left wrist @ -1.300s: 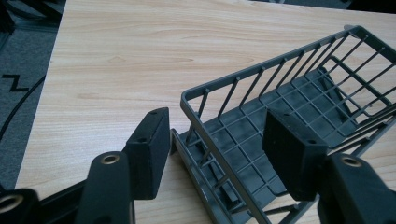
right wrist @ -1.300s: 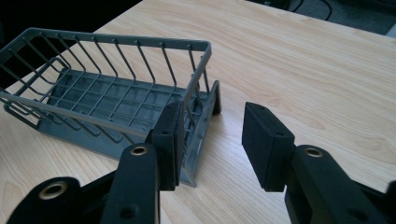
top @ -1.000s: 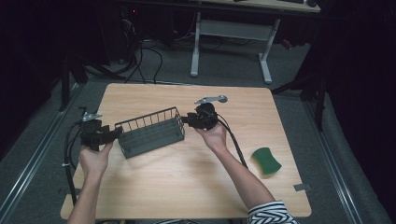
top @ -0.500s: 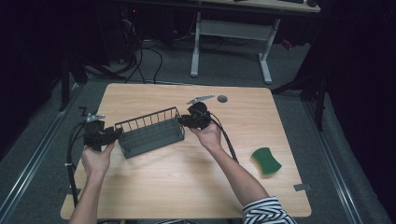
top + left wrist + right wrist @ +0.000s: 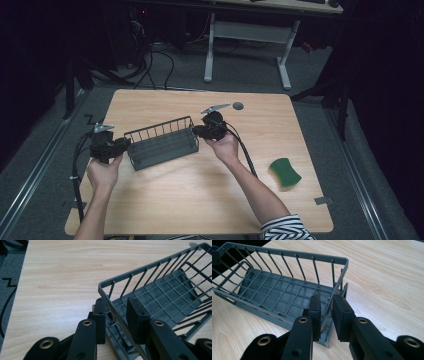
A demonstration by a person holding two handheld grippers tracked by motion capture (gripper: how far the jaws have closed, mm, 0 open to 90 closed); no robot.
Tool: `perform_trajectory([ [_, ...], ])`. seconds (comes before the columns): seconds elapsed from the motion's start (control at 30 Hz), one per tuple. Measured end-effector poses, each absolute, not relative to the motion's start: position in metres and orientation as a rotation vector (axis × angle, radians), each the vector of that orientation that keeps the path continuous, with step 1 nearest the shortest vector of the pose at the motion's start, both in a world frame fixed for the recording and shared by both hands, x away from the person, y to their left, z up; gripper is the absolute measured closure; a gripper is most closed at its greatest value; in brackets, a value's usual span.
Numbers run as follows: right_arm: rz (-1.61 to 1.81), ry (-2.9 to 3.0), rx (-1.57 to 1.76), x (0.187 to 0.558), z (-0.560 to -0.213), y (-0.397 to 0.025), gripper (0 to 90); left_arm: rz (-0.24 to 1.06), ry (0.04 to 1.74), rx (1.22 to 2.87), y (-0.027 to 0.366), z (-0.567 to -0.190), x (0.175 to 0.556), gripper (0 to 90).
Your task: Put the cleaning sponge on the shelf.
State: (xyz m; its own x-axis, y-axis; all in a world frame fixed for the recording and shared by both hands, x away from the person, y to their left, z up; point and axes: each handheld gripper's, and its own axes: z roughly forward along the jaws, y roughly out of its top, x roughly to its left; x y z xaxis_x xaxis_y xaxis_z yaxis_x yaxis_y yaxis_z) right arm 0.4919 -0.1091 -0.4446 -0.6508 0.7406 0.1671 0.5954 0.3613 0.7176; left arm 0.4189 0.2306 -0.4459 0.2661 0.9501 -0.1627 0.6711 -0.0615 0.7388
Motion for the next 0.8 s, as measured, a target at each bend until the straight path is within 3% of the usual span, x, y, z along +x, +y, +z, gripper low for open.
perform_trajectory([
  [0.2,1.158,2.429,1.204,0.485,-0.443,-0.12,78.5,0.471,1.453,1.818,0.222,-0.445,0.417,71.3],
  [0.37,1.129,2.429,1.194,0.479,-0.442,-0.128,78.8,0.487,1.401,1.837,0.214,-0.44,0.407,78.9],
  [0.8,1.145,2.423,1.219,0.465,-0.442,-0.144,78.7,0.471,1.42,1.824,0.201,-0.444,0.4,73.3],
])
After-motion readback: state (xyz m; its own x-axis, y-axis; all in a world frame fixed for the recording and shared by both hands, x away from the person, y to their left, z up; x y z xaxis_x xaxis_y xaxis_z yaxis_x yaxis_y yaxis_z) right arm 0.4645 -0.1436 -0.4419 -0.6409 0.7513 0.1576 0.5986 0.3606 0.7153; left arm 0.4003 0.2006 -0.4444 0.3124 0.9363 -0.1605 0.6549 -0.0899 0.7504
